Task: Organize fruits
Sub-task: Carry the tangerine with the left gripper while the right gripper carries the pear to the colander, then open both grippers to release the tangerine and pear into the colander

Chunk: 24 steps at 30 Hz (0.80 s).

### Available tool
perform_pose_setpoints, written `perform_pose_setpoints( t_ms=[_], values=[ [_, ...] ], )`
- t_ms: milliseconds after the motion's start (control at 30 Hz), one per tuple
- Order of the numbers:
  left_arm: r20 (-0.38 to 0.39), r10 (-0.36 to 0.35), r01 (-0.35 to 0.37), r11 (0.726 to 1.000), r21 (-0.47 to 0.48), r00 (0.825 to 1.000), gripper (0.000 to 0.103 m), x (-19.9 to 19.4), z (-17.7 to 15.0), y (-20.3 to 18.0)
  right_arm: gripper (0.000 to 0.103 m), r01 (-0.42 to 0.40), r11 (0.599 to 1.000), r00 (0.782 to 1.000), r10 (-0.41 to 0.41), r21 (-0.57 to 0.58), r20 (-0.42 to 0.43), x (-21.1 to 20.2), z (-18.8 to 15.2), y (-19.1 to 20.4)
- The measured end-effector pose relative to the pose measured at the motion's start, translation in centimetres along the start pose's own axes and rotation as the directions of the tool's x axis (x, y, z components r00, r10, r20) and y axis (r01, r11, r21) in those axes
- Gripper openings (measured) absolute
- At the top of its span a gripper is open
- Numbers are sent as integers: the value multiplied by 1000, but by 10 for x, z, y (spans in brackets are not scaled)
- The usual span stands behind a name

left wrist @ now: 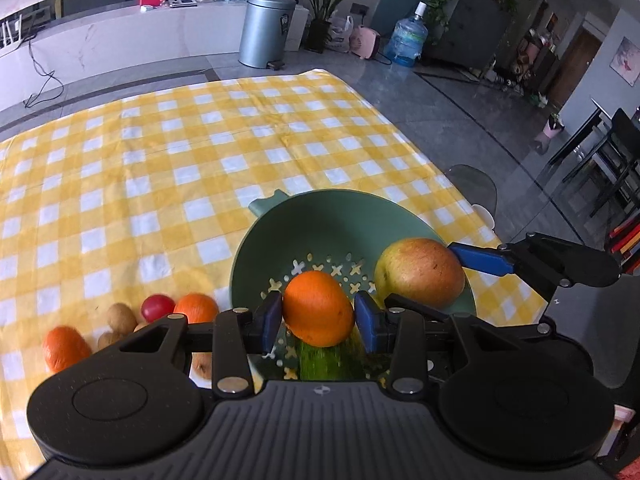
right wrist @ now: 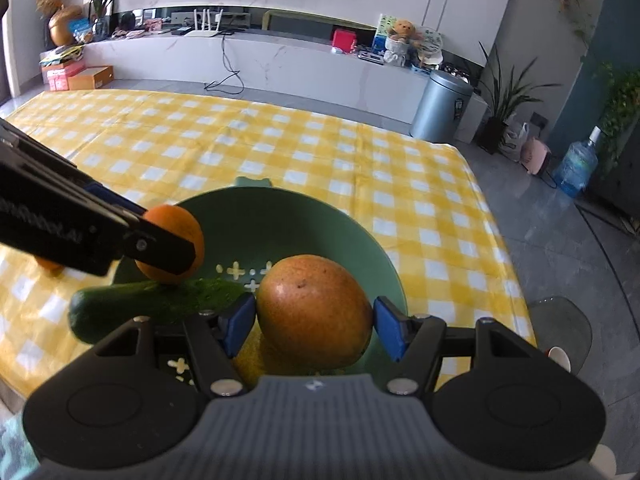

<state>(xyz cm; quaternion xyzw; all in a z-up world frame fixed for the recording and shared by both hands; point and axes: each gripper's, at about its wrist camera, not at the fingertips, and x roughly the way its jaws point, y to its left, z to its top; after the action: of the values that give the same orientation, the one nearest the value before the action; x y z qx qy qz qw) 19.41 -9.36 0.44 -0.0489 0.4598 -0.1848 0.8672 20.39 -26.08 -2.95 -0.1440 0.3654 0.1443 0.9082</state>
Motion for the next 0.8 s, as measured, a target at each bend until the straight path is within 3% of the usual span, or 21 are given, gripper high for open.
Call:
perform_pose_setpoints(
  t_ms=[433, 700, 800],
  values=[
    [-33, -17, 17, 1000, 10, 999, 44, 28, 17, 3, 62, -60, 998, 998, 59, -33, -27, 23, 20, -10],
    [-51, -53, 51, 998, -45, 997, 44, 40, 22, 15, 62, -145, 989, 985, 143, -17, -101, 43, 33, -20],
    [-64, -36, 32, 998, -59, 997, 44, 43, 20, 19, 62, -167, 986, 978, 168, 14, -125, 50, 35, -25]
  ],
)
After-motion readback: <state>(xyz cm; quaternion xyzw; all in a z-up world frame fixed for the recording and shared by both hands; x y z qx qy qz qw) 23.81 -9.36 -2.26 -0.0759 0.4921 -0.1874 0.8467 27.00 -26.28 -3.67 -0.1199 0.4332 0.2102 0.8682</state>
